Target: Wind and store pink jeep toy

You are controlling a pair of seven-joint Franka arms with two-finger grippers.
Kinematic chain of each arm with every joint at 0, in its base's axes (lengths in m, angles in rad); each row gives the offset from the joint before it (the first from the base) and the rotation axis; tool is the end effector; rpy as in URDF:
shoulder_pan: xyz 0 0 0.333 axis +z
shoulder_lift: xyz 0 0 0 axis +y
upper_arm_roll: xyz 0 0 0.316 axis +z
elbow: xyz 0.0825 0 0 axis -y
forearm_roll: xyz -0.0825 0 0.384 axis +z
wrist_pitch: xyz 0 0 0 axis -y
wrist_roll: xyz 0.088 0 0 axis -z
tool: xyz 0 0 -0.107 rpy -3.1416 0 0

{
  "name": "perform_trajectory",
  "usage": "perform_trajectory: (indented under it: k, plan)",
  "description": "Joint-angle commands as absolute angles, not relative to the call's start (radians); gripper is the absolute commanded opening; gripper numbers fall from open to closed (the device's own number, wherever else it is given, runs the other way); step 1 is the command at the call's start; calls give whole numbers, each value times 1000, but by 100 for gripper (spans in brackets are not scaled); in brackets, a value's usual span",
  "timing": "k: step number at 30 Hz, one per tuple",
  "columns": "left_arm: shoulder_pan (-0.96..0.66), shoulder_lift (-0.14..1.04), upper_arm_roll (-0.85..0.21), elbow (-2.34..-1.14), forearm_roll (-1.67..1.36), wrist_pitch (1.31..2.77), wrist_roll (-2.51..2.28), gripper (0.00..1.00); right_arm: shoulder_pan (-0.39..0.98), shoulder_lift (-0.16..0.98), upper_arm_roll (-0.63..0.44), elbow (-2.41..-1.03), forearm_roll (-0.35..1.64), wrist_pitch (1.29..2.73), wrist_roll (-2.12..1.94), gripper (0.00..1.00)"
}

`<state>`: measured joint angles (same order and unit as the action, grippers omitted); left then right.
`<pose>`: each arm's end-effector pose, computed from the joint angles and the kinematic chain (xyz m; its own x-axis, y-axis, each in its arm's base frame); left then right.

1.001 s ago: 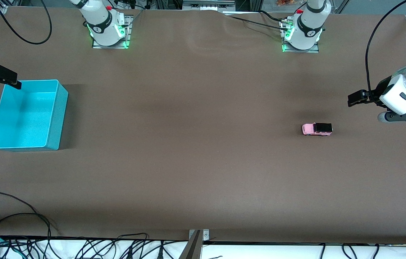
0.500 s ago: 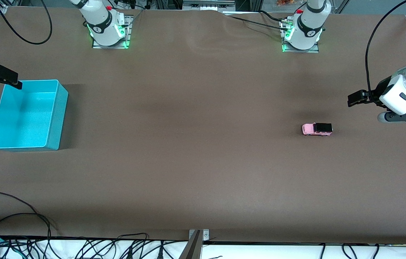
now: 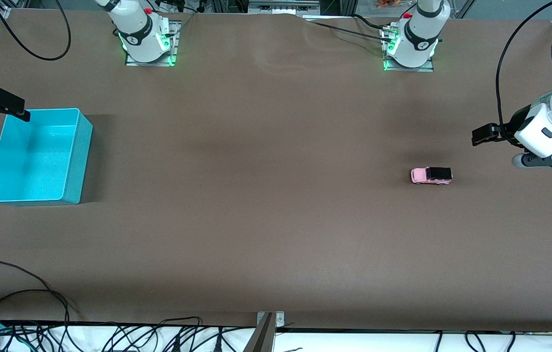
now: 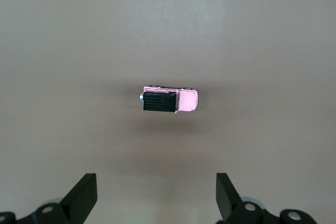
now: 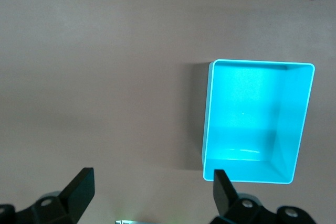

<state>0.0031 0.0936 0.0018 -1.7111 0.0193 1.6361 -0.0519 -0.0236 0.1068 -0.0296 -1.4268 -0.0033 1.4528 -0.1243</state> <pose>0.5731 0.0047 0.5109 0.9845 0.0555 -0.1666 0.0516 -0.9983 -0.0276 0.5747 -0.0300 0.6214 0.9942 0.0707 -0.0808 0.0707 -0.9975 -0.0036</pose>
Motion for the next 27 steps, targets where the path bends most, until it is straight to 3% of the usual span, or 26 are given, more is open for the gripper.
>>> perform_trajectory:
  k: [1,27]
  plan:
    - [14,89,0,-1717,-3,1635,-34,100,-26,106,-34,-1411,15,1434,-132,100]
    - [12,89,0,-1717,-3,1635,-34,100,-29,104,-55,-1411,23,1436,-141,100]
